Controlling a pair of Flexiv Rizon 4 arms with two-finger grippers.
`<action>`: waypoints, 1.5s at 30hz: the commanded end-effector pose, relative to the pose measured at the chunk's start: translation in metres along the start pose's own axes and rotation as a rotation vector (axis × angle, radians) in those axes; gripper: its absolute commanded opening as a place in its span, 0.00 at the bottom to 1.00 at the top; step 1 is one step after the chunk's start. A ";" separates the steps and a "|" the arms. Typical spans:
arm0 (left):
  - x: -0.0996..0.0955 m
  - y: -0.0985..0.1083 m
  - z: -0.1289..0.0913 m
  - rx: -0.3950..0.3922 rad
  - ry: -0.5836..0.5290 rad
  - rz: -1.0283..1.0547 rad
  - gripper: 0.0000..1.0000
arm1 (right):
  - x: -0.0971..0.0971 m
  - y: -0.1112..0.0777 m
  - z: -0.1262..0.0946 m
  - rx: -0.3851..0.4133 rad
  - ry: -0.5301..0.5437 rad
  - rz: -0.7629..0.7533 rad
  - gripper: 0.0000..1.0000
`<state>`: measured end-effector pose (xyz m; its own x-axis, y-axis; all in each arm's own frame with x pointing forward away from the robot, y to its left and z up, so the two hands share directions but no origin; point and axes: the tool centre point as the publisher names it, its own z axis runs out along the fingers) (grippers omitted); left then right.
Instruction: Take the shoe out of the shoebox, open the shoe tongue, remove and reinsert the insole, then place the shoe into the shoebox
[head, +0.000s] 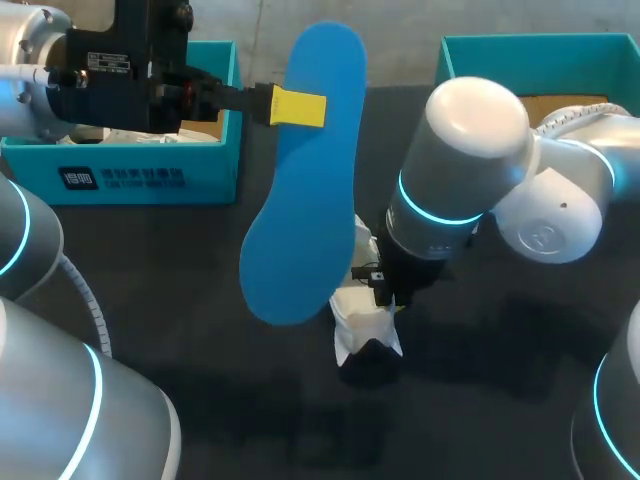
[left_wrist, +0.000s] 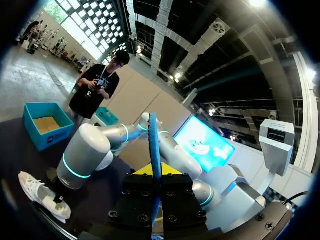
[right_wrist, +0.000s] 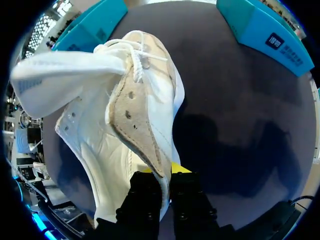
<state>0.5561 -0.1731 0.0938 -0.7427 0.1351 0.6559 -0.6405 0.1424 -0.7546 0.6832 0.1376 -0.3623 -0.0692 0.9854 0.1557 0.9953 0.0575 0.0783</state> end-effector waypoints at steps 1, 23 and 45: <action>0.000 0.000 0.000 -0.001 0.000 0.000 0.00 | 0.000 0.000 0.006 -0.003 0.009 0.005 0.00; 0.000 0.000 0.000 -0.001 0.000 0.000 0.00 | -0.007 0.000 0.032 0.018 0.060 0.041 0.00; 0.000 0.000 0.000 -0.001 0.000 0.000 0.00 | -0.011 -0.002 0.035 0.017 0.090 0.042 0.00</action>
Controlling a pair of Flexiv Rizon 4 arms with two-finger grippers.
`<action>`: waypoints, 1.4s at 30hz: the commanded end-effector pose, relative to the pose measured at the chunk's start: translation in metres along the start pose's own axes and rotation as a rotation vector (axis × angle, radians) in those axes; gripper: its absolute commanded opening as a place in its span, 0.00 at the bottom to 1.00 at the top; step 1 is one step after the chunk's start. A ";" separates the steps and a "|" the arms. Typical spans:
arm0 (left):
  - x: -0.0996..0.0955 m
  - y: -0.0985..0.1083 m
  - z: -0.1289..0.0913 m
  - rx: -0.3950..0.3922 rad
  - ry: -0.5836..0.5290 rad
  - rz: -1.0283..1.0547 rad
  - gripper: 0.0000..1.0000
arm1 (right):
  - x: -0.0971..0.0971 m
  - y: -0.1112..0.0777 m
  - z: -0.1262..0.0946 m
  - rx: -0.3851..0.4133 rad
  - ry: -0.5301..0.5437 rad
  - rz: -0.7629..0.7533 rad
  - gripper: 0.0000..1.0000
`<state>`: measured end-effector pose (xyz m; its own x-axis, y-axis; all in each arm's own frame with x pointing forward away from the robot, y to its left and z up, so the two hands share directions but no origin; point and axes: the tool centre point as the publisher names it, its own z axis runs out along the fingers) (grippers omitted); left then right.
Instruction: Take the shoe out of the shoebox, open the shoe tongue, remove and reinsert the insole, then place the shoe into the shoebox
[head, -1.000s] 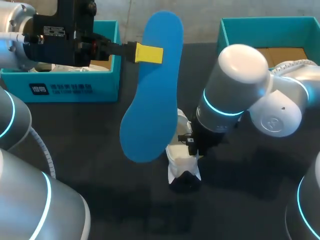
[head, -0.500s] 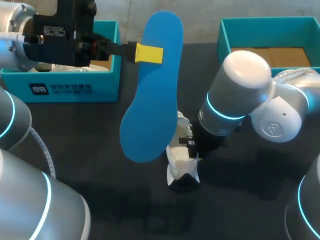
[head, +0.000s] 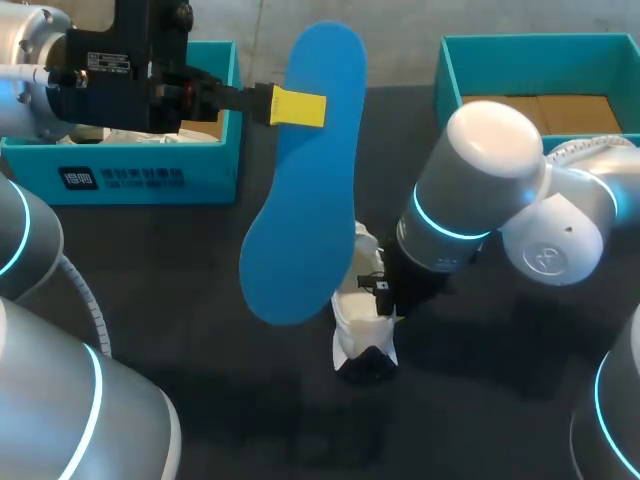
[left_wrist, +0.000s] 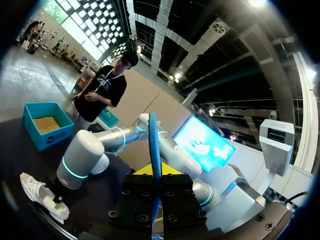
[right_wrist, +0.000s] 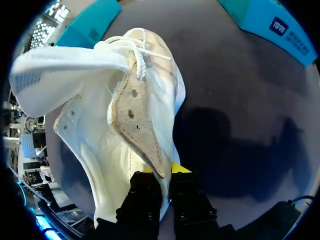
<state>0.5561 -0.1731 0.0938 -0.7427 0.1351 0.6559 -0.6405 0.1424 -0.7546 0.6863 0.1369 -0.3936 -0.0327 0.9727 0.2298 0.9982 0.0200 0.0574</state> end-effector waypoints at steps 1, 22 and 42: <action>0.000 0.000 0.000 -0.001 0.000 0.000 0.00 | -0.006 -0.003 0.005 0.004 0.028 0.001 0.00; 0.000 0.000 0.000 -0.001 0.000 0.000 0.00 | 0.000 -0.004 -0.036 -0.102 0.077 -0.008 1.00; 0.000 0.000 0.000 -0.001 0.000 0.000 0.00 | -0.005 0.014 -0.081 -0.144 0.316 -0.190 1.00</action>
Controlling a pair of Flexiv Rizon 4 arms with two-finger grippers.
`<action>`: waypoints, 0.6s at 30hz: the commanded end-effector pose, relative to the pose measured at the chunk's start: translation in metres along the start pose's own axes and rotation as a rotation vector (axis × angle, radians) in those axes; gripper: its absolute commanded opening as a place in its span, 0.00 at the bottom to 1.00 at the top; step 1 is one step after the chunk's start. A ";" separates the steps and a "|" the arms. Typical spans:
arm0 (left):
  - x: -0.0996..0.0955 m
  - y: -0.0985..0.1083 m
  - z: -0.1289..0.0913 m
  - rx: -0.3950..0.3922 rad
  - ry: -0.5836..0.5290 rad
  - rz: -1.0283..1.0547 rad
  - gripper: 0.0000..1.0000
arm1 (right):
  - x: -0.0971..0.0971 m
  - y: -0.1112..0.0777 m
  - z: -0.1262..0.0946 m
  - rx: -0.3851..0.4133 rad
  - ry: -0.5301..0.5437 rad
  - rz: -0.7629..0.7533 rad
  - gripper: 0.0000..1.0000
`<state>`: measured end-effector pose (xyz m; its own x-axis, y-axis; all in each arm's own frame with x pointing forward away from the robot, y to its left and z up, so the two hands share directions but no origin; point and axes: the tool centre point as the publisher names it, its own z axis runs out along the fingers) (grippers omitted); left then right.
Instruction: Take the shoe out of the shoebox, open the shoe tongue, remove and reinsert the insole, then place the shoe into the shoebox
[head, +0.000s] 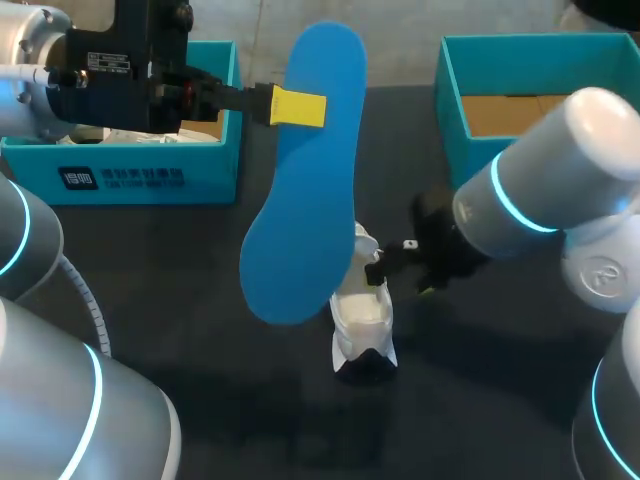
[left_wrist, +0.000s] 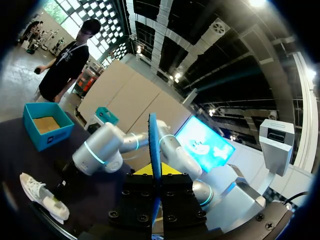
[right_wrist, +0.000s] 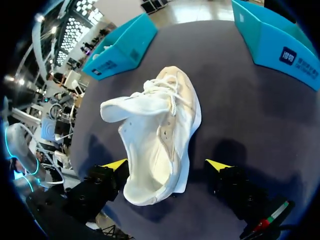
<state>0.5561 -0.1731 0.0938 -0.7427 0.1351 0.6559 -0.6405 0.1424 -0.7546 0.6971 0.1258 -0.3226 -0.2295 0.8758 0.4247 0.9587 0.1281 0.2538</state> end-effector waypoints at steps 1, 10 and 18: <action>0.000 0.000 0.000 0.000 0.000 0.000 0.00 | -0.008 0.003 -0.017 -0.004 0.105 -0.034 1.00; 0.000 0.000 0.000 0.000 0.000 0.000 0.00 | -0.008 0.005 -0.019 -0.003 0.113 -0.044 1.00; 0.000 0.000 0.000 0.000 0.000 0.000 0.00 | -0.009 0.009 -0.021 -0.014 0.157 -0.018 1.00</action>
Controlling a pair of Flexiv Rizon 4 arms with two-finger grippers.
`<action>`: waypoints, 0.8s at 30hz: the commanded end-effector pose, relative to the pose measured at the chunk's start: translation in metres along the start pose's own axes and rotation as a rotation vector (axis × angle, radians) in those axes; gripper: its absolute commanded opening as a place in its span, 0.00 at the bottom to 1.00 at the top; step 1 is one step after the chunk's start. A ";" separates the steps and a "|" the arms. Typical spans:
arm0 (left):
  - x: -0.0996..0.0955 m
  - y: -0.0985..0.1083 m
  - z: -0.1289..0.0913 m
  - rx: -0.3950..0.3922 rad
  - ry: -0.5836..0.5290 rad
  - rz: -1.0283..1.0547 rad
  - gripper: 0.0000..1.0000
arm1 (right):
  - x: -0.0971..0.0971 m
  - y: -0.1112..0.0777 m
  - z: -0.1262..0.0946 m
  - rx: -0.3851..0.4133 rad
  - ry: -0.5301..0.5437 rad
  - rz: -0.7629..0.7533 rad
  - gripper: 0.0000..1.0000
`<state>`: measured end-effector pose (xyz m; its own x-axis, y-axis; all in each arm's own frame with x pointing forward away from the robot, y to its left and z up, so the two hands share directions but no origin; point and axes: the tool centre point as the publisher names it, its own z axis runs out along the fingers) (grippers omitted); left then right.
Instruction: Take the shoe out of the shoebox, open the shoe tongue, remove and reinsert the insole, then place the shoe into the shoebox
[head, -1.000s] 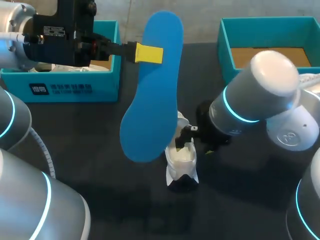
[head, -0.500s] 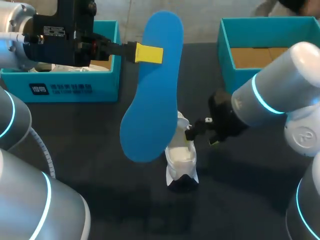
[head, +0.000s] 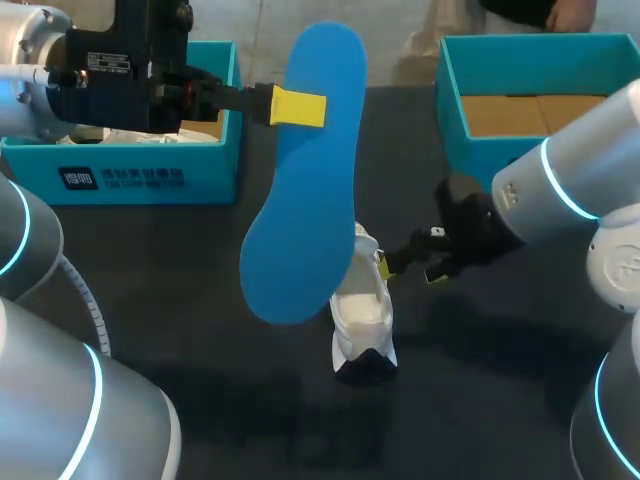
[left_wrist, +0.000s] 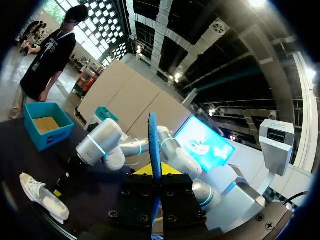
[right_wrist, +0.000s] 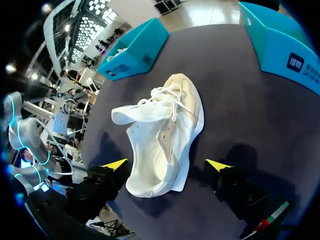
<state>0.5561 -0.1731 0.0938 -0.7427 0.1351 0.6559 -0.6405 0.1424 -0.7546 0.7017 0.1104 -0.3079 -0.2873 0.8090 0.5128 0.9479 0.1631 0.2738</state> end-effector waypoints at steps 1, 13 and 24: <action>0.000 0.000 0.000 -0.001 0.000 0.000 0.00 | -0.002 0.006 -0.008 -0.020 0.063 0.054 1.00; 0.000 0.000 0.000 -0.001 0.000 0.000 0.00 | -0.001 0.026 -0.064 -0.085 0.195 0.129 1.00; 0.000 0.000 0.000 -0.001 0.000 0.000 0.00 | 0.013 0.037 -0.094 -0.137 0.356 0.180 1.00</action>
<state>0.5561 -0.1731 0.0938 -0.7427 0.1352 0.6559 -0.6405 0.1424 -0.7546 0.7277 0.0800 -0.2181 -0.1656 0.5906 0.7898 0.9685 -0.0538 0.2433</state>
